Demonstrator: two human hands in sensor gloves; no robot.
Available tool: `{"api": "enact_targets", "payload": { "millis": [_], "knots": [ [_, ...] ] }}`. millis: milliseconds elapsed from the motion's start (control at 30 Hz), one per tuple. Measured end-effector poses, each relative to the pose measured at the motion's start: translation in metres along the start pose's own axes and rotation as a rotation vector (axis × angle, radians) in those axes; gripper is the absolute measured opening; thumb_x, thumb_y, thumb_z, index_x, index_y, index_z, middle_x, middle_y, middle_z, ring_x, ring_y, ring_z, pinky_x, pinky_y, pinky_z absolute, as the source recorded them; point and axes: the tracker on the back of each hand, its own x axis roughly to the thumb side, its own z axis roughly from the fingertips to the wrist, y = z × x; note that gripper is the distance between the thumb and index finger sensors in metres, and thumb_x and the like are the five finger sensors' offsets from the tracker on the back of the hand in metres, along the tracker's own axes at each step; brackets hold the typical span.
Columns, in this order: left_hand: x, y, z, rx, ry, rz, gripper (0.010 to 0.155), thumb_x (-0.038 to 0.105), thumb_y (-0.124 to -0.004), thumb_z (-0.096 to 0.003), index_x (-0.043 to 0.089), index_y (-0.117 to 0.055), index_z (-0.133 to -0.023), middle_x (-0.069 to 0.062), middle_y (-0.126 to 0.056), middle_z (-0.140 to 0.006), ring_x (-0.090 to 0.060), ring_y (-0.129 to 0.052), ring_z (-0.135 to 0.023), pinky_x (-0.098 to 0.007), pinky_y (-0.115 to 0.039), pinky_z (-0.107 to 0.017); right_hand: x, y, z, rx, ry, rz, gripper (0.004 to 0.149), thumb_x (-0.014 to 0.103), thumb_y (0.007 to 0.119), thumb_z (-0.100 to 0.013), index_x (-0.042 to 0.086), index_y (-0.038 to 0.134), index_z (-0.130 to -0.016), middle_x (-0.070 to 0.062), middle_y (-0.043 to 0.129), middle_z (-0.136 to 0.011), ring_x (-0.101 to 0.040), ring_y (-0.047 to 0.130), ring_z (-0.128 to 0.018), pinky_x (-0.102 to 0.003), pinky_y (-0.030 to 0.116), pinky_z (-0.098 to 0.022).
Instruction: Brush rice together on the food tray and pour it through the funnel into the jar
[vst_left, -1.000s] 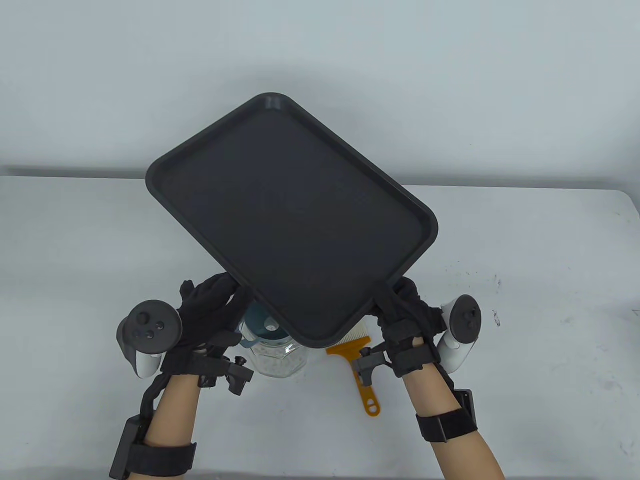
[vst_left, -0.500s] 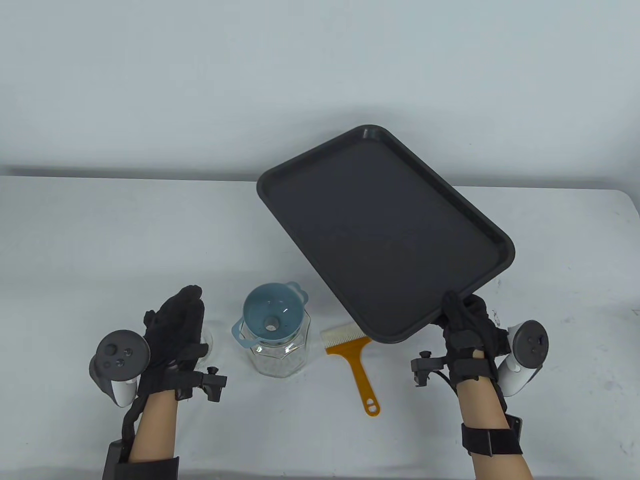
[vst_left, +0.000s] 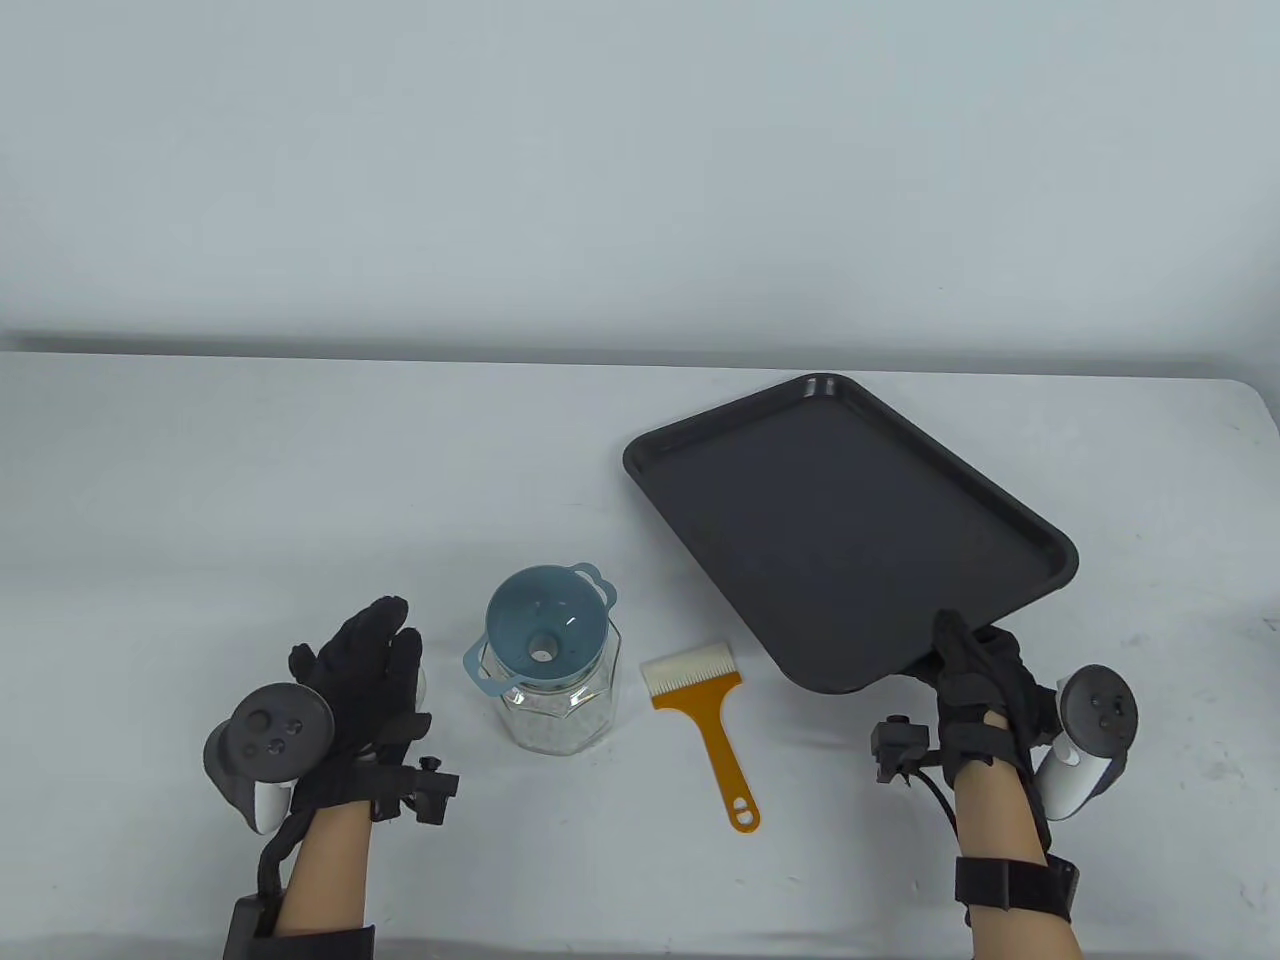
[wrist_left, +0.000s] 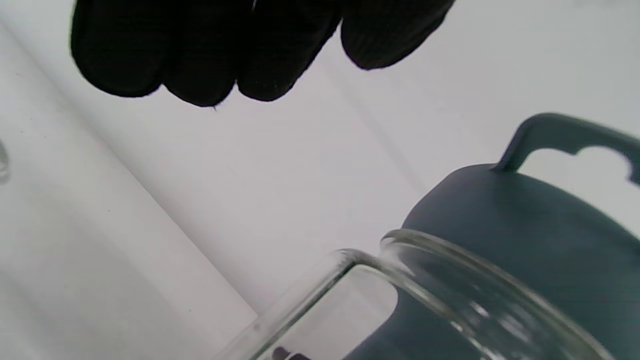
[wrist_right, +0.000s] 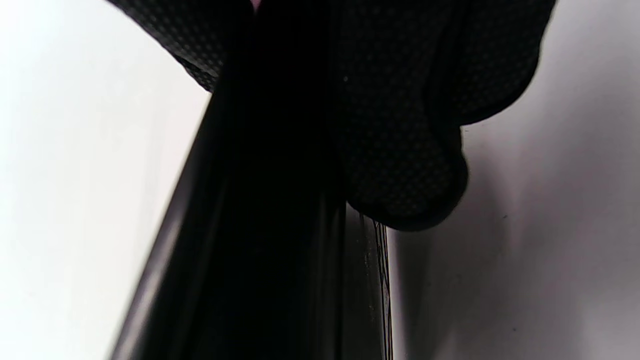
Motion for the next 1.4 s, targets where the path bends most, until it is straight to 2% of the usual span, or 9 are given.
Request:
{"api": "enact_targets", "payload": {
  "millis": [233, 400, 600, 700, 933, 1033, 1300, 1400],
  "knots": [
    [-0.002, -0.003, 0.002, -0.037, 0.005, -0.034, 0.064, 0.034, -0.063, -0.0559, -0.010, -0.064, -0.102, -0.045, -0.068, -0.096, -0.073, -0.069, -0.078, -0.089, -0.017, -0.053, -0.006, -0.008, 0.000, -0.001, 0.060, 0.041, 0.054, 0.029, 0.069, -0.053, -0.016, 0.050, -0.074, -0.031, 0.081, -0.066, -0.029, 0.107, -0.036, -0.047, 0.077, -0.042],
    [-0.002, -0.004, 0.004, -0.050, 0.005, -0.045, 0.064, 0.034, -0.063, -0.0558, -0.010, -0.063, -0.102, -0.045, -0.068, -0.096, -0.073, -0.068, -0.079, -0.089, -0.017, -0.053, -0.015, -0.020, -0.002, -0.049, 0.141, 0.118, 0.054, 0.027, 0.069, -0.052, -0.018, 0.049, -0.075, -0.032, 0.080, -0.066, -0.031, 0.106, -0.033, -0.049, 0.077, -0.040],
    [-0.001, -0.006, 0.004, -0.060, 0.008, -0.057, 0.064, 0.034, -0.063, -0.0558, -0.011, -0.063, -0.102, -0.045, -0.068, -0.096, -0.073, -0.068, -0.079, -0.089, -0.017, -0.053, -0.024, -0.037, -0.007, -0.087, 0.229, 0.329, 0.056, 0.026, 0.070, -0.051, -0.020, 0.051, -0.077, -0.028, 0.084, -0.063, -0.028, 0.107, -0.027, -0.049, 0.078, -0.037],
    [0.000, -0.006, 0.004, -0.064, 0.010, -0.063, 0.064, 0.034, -0.063, -0.0558, -0.011, -0.063, -0.102, -0.045, -0.067, -0.096, -0.073, -0.068, -0.079, -0.089, -0.017, -0.053, -0.030, -0.042, -0.009, -0.080, 0.289, 0.421, 0.057, 0.025, 0.070, -0.051, -0.022, 0.051, -0.077, -0.025, 0.086, -0.060, -0.023, 0.107, -0.019, -0.047, 0.081, -0.033],
    [0.000, -0.008, 0.005, -0.078, 0.014, -0.068, 0.065, 0.034, -0.063, -0.0558, -0.011, -0.063, -0.102, -0.045, -0.067, -0.096, -0.073, -0.068, -0.079, -0.089, -0.017, -0.053, -0.041, -0.044, -0.015, -0.018, 0.358, 0.652, 0.061, 0.027, 0.071, -0.050, -0.025, 0.053, -0.077, -0.016, 0.091, -0.053, -0.017, 0.106, -0.013, -0.043, 0.083, -0.030],
    [0.000, -0.009, 0.005, -0.083, 0.015, -0.068, 0.065, 0.035, -0.063, -0.0558, -0.011, -0.063, -0.102, -0.045, -0.068, -0.096, -0.073, -0.068, -0.079, -0.089, -0.017, -0.053, -0.043, -0.044, -0.017, -0.012, 0.375, 0.660, 0.061, 0.027, 0.072, -0.050, -0.025, 0.054, -0.077, -0.015, 0.091, -0.050, -0.014, 0.105, -0.011, -0.041, 0.083, -0.029],
    [0.001, -0.012, 0.004, -0.100, 0.019, -0.064, 0.065, 0.035, -0.063, -0.0559, -0.011, -0.063, -0.102, -0.045, -0.068, -0.096, -0.073, -0.068, -0.079, -0.089, -0.017, -0.053, -0.038, -0.038, -0.017, 0.017, 0.379, 0.845, 0.063, 0.030, 0.073, -0.050, -0.024, 0.056, -0.078, -0.010, 0.093, -0.045, -0.013, 0.104, -0.008, -0.041, 0.084, -0.027],
    [0.001, -0.012, 0.004, -0.100, 0.020, -0.064, 0.066, 0.035, -0.063, -0.0559, -0.010, -0.062, -0.103, -0.045, -0.067, -0.096, -0.073, -0.068, -0.079, -0.089, -0.017, -0.053, -0.036, -0.038, -0.016, 0.026, 0.370, 0.878, 0.060, 0.028, 0.072, -0.050, -0.023, 0.056, -0.078, -0.010, 0.093, -0.045, -0.014, 0.104, -0.009, -0.042, 0.083, -0.028]
  ]
}}
